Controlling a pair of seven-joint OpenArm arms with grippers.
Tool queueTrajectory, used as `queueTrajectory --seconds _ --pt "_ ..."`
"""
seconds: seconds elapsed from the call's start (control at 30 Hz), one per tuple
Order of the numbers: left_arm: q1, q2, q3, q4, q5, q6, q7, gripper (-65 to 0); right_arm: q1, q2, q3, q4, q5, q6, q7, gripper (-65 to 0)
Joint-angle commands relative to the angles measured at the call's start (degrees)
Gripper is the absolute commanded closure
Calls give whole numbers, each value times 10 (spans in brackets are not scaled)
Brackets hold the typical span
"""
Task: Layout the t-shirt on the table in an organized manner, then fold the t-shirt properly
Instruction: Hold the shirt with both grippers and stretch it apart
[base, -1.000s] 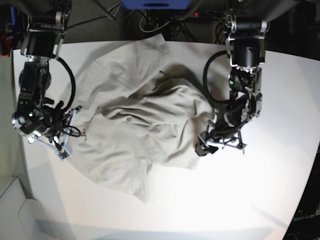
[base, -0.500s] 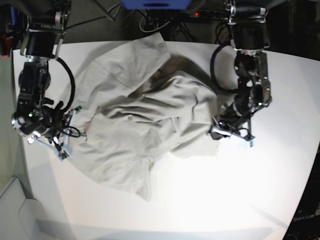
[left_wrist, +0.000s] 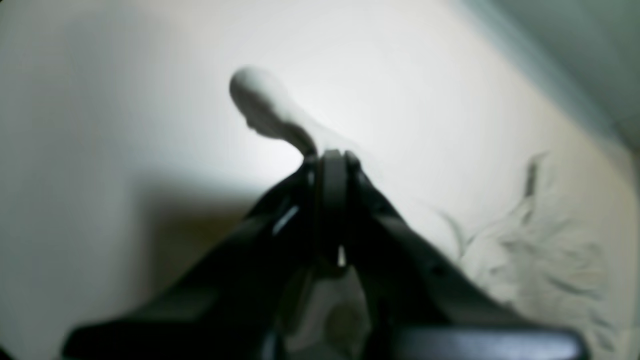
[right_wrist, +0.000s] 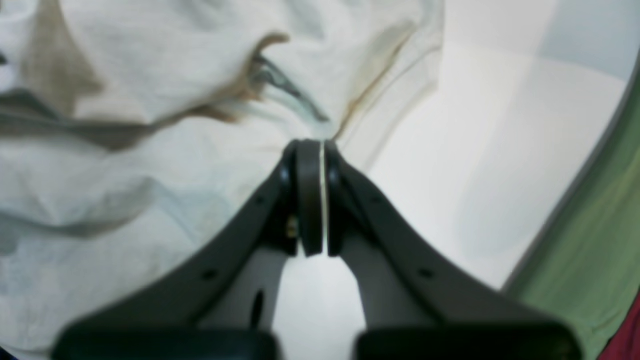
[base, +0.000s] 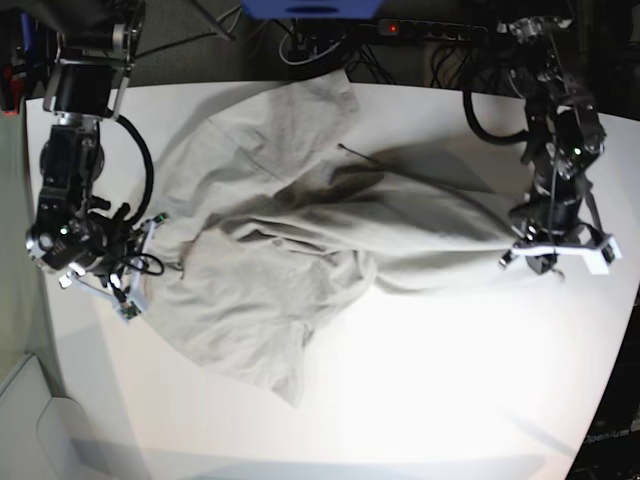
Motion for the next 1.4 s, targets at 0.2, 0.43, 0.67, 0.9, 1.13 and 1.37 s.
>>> queueTrajectory --seconds 0.2,0.43,0.67,0.9,1.13,1.37 --pt "73 -8 -1 29 23 23 -9 -6 9 7 2 9 6 -7 6 0" --pt "158 -7 3 25 22 21 -9 -10 9 7 2 9 6 -7 4 0" --pt "219 -8 58 25 21 20 -9 -125 9 7 2 9 6 -7 4 0" --pt "293 -6 94 35 22 20 -14 -430 9 7 2 9 6 -7 3 0" --pt "261 -7 109 39 13 -25 -12 -430 2 7 2 9 6 -7 7 0" --pt "194 -18 127 37 -116 -68 -10 -430 3 7 2 9 6 -7 7 0"
